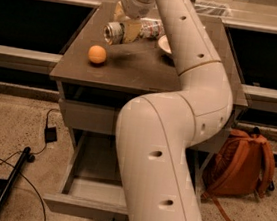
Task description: Place 7up can into middle drawer
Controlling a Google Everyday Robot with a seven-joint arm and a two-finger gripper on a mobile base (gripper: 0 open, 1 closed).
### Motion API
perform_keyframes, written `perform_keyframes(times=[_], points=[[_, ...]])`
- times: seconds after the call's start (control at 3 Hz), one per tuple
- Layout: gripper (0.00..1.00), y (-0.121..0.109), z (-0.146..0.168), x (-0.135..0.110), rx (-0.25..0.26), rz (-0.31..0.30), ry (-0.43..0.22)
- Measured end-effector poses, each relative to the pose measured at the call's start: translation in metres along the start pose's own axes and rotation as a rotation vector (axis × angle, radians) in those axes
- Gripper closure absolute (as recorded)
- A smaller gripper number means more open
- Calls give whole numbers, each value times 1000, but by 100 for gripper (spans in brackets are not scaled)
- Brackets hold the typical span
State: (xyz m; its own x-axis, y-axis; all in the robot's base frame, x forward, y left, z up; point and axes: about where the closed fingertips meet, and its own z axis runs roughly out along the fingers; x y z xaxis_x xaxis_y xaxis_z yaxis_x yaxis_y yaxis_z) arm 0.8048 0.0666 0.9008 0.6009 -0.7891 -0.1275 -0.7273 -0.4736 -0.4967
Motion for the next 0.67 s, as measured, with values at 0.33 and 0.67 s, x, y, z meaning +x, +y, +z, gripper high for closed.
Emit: perform_keyframes(times=[0.33, 0.67], points=[[100, 15, -26, 6, 24, -2, -13], [100, 21, -89, 7, 142, -4, 9]])
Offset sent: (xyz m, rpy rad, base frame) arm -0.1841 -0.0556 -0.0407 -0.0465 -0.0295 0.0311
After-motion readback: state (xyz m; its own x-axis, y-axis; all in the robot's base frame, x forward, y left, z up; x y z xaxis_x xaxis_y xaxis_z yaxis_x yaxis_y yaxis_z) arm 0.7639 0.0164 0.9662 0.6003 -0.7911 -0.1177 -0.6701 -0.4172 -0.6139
